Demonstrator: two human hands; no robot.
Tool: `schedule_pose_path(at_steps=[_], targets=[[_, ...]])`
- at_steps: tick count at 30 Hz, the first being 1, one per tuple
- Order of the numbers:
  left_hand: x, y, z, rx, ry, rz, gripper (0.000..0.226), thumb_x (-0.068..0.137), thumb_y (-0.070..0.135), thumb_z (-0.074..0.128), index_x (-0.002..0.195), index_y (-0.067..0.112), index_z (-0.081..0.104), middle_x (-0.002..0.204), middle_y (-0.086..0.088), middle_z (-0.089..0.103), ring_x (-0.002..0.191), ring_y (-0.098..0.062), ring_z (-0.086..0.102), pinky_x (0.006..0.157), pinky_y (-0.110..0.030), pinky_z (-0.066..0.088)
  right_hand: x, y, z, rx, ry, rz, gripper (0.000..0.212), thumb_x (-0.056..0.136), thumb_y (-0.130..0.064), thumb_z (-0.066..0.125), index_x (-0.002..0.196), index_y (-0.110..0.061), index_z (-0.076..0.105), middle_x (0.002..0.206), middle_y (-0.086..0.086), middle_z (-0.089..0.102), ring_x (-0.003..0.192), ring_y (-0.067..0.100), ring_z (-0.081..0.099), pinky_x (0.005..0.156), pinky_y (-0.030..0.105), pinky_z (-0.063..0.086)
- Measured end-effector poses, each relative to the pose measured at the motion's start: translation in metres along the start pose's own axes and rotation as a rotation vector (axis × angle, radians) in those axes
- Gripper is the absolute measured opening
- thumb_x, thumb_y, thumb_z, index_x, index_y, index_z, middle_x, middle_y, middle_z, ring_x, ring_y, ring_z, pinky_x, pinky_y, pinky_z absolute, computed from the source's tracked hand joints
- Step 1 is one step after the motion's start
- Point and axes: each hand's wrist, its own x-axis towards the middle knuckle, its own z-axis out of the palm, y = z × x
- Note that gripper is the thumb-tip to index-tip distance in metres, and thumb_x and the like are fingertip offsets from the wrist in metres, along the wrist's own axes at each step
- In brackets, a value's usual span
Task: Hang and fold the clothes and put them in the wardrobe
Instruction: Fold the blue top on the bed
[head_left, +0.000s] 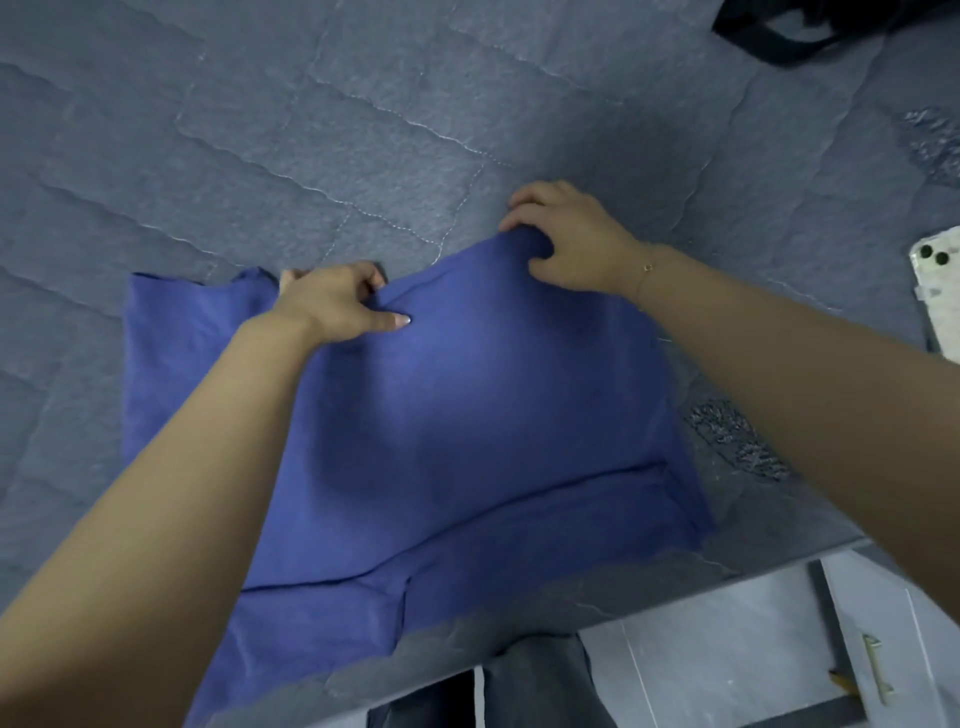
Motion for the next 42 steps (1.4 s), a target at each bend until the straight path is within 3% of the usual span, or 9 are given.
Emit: schedule_pose_path(at_steps=[5, 10, 14, 20, 26, 30, 35, 39, 42], targets=[[-0.016, -0.032, -0.001, 0.142, 0.092, 0.045, 0.019, 0.084, 0.043, 0.069, 0.086, 0.029, 0.057, 0.079, 0.006, 0.054, 0.100, -0.022, 0.054, 0.085, -0.034, 0.021, 0.025, -0.012, 0.001, -0.193, -0.066, 0.043, 0.043, 0.081, -0.027, 0.075, 0.120, -0.017, 0.058, 0.121, 0.006, 0.056, 0.117, 0.026, 0.044, 0.098, 0.034, 0.028], [-0.043, -0.051, -0.005, -0.044, 0.271, 0.199, 0.013, 0.087, 0.028, 0.069, 0.092, 0.017, 0.065, 0.080, -0.005, 0.063, 0.079, -0.029, 0.057, 0.072, -0.032, 0.036, 0.020, -0.008, -0.005, -0.168, -0.046, 0.122, 0.037, 0.088, -0.046, 0.066, 0.095, -0.010, 0.059, 0.097, 0.010, 0.062, 0.094, 0.029, 0.056, 0.083, 0.035, 0.036], [-0.082, -0.049, -0.006, -0.018, 0.326, 0.339, 0.005, 0.086, 0.020, 0.064, 0.085, 0.015, 0.063, 0.078, -0.003, 0.061, 0.073, -0.029, 0.056, 0.065, -0.032, 0.037, -0.030, -0.014, -0.015, -0.089, 0.159, -0.010, 0.024, 0.082, -0.023, 0.074, 0.089, -0.006, 0.060, 0.080, 0.008, 0.063, 0.073, 0.029, 0.059, 0.066, 0.029, 0.034], [-0.146, -0.037, 0.024, 0.044, 0.246, 0.492, 0.028, 0.080, 0.025, 0.045, 0.085, 0.011, 0.069, 0.078, -0.006, 0.062, 0.071, -0.033, 0.062, 0.070, -0.039, 0.046, -0.137, -0.020, -0.001, -0.240, 0.164, -0.056, 0.019, 0.061, -0.003, 0.056, 0.079, -0.005, 0.063, 0.081, 0.014, 0.059, 0.077, 0.036, 0.059, 0.070, 0.041, 0.041], [-0.174, -0.038, 0.090, 0.103, 0.215, 0.399, 0.013, 0.077, 0.016, 0.064, 0.087, 0.015, 0.072, 0.083, -0.004, 0.065, 0.076, -0.031, 0.065, 0.074, -0.034, 0.034, -0.190, -0.009, 0.045, -0.238, 0.150, 0.093, 0.025, 0.058, 0.011, 0.066, 0.079, -0.003, 0.066, 0.084, 0.016, 0.059, 0.076, 0.038, 0.059, 0.070, 0.037, 0.033], [-0.179, -0.033, 0.115, 0.135, 0.082, 0.230, 0.025, 0.079, 0.015, 0.072, 0.104, 0.017, 0.073, 0.100, -0.002, 0.068, 0.096, -0.029, 0.062, 0.088, -0.038, 0.035, -0.198, -0.009, 0.067, -0.210, 0.079, 0.168, 0.030, 0.059, 0.010, 0.070, 0.085, -0.004, 0.069, 0.088, 0.015, 0.060, 0.082, 0.038, 0.059, 0.074, 0.035, 0.032], [-0.170, -0.007, 0.110, 0.005, 0.280, 0.298, 0.028, 0.083, 0.009, 0.066, 0.109, 0.016, 0.070, 0.105, -0.005, 0.065, 0.097, -0.033, 0.059, 0.083, -0.041, 0.042, -0.194, -0.015, 0.070, -0.094, 0.216, 0.255, 0.028, 0.073, 0.001, 0.068, 0.100, -0.004, 0.069, 0.098, 0.014, 0.062, 0.091, 0.038, 0.059, 0.081, 0.042, 0.045], [-0.142, 0.021, 0.118, -0.063, 0.346, 0.294, 0.050, 0.094, 0.028, 0.059, 0.142, 0.020, 0.046, 0.151, -0.007, 0.037, 0.136, -0.028, 0.036, 0.109, -0.042, 0.030, -0.163, -0.015, 0.055, -0.056, 0.407, 0.243, 0.026, 0.085, 0.000, 0.060, 0.111, 0.001, 0.065, 0.111, 0.020, 0.060, 0.103, 0.039, 0.056, 0.090, 0.045, 0.045], [-0.123, 0.029, 0.143, -0.008, 0.252, 0.161, 0.072, 0.097, 0.050, 0.046, 0.155, 0.025, 0.012, 0.163, -0.007, -0.001, 0.150, -0.023, 0.002, 0.120, -0.046, 0.002, -0.129, -0.010, 0.044, -0.107, 0.243, 0.118, 0.031, 0.093, -0.013, 0.059, 0.123, -0.006, 0.061, 0.124, 0.015, 0.059, 0.114, 0.034, 0.054, 0.098, 0.044, 0.042]])
